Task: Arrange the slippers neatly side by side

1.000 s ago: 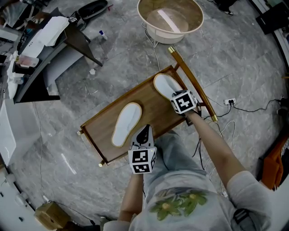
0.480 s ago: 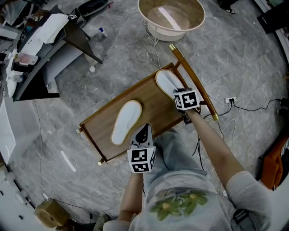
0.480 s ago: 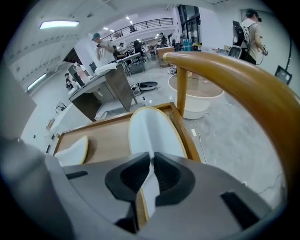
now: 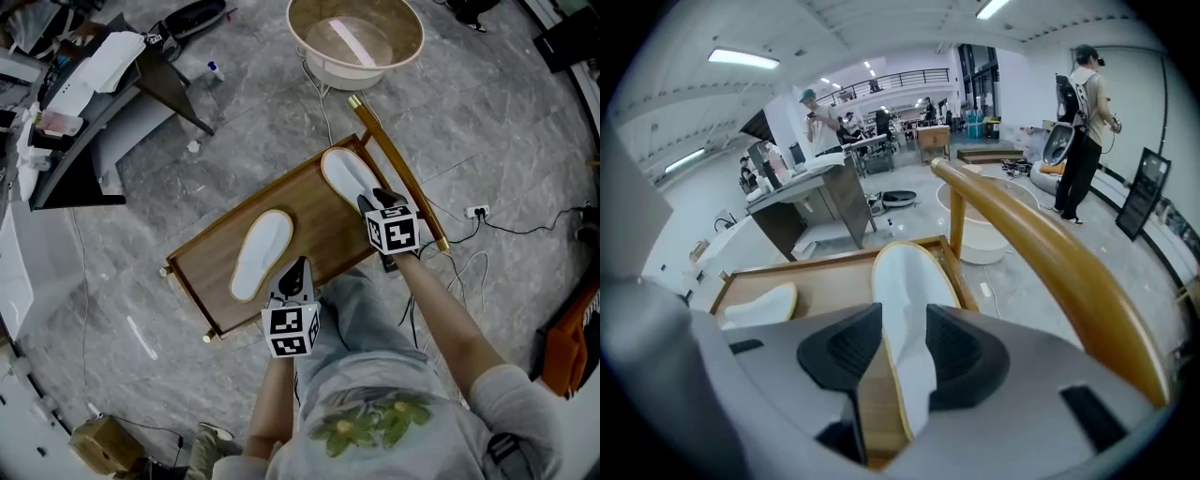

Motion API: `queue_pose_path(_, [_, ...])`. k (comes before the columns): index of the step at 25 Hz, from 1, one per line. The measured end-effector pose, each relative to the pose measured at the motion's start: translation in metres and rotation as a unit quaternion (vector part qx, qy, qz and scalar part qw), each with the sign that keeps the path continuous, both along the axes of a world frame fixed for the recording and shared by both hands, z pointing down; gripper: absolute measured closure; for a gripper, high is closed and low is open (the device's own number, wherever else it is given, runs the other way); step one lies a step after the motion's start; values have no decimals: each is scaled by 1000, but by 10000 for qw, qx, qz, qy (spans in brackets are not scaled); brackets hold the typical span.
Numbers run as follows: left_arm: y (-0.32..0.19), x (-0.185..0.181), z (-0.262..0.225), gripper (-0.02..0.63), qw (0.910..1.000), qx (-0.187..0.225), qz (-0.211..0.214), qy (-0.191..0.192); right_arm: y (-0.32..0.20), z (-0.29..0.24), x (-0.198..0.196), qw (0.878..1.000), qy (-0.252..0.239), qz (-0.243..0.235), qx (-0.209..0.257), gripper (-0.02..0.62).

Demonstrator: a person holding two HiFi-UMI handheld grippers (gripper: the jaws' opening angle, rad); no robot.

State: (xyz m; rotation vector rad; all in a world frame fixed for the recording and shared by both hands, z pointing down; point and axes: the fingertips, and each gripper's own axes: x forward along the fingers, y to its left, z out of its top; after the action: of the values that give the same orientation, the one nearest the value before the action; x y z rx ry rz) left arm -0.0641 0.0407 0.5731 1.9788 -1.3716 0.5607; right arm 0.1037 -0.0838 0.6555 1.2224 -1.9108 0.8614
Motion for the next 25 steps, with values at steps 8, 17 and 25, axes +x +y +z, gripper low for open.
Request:
queue_pose_path(8, [-4,-12,-18,591,9998,69,-186,22,34,-49,-18,9979,-529,-165,346,527])
queue_pose_path(17, [6,-10,-37,591,9987,62,-401,305,69,-90,-43,9897,-1259,-548,396,589])
queue_pose_path(25, [20,-25,-32,591,9988,28,-488,17,81,-95,-38,9890,-1305,-600,353,589])
